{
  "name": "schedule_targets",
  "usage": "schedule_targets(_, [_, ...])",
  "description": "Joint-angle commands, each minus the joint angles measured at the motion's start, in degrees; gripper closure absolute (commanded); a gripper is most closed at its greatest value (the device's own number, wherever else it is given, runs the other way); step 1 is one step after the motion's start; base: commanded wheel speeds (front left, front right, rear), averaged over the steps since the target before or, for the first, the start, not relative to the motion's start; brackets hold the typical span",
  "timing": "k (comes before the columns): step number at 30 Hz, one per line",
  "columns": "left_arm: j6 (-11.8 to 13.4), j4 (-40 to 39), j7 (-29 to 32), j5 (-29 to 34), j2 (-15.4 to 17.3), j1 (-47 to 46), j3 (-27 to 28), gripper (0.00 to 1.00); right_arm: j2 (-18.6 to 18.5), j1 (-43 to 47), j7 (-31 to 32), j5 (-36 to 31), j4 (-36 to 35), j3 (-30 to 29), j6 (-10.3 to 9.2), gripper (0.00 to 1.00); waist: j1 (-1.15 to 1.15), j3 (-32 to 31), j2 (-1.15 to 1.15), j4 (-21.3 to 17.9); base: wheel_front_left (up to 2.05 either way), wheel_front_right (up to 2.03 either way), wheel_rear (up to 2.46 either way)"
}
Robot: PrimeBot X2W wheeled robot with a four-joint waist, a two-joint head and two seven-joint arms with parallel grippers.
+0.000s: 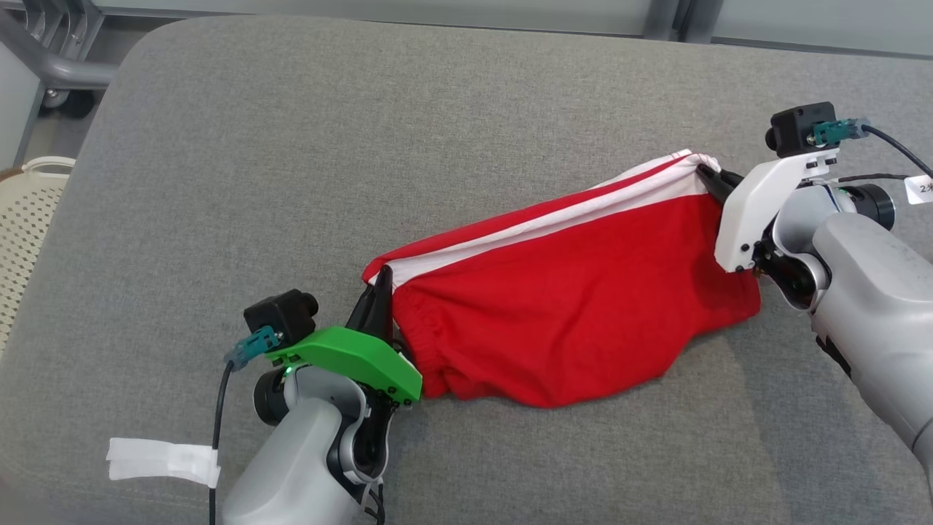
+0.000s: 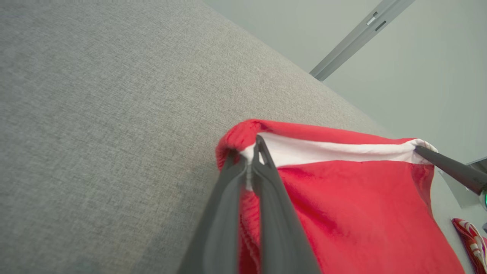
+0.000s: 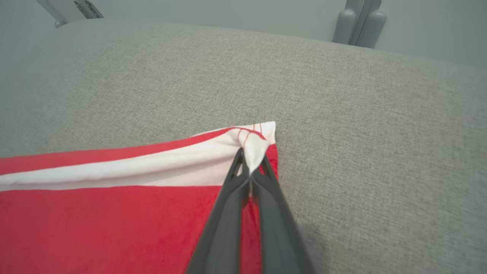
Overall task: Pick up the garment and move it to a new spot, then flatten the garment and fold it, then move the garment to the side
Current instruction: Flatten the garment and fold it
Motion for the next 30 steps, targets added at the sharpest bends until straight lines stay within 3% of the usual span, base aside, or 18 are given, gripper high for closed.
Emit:
schedule_targets(1, [0.47, 0.23, -0.14, 0.54, 0.22, -1.08, -0.05, 0.45, -0.17, -1.05, -1.03, 0.48, 0.68, 0.75, -0.08, 0.00, 0.00, 0.06, 0.00, 0.05, 0.00, 0.00, 0.00])
schedule_targets(2, [0.60, 0.24, -0.12, 0.65, 0.30, -1.26, -0.06, 0.08, -0.07, -1.29, -1.38, 0.75, 0.92, 1.33, -0.08, 0.00, 0.00, 0.09, 0.00, 0.07, 0.00, 0.00, 0.00])
schedule_targets(3, [0.63, 0.18, -0.10, 0.79, 0.43, -1.38, -0.15, 0.00, -0.02, -1.55, -1.67, 1.01, 1.02, 1.96, -0.08, 0.00, 0.00, 0.09, 0.00, 0.08, 0.00, 0.00, 0.00])
schedule_targets(14, [1.78, -3.90, 1.51, 2.21, 4.15, 1.78, -1.50, 0.00, -2.81, -3.54, -3.66, 3.65, -1.20, 9.19, -0.08, 0.00, 0.00, -0.88, 0.00, -0.86, 0.00, 0.00, 0.00])
schedule_targets(23, [4.67, -14.87, -1.09, 7.29, 9.70, 5.81, -1.74, 0.00, -7.20, -2.31, -6.66, 7.61, -5.14, 14.08, -0.08, 0.00, 0.00, -3.19, 0.00, -2.66, 0.00, 0.00, 0.00])
schedule_targets(30, [6.71, -21.89, -2.25, 10.71, 11.30, 8.22, -1.35, 0.00, -9.53, -0.16, -9.06, 10.66, -7.54, 16.51, -0.08, 0.00, 0.00, -6.25, 0.00, -4.13, 0.00, 0.00, 0.00])
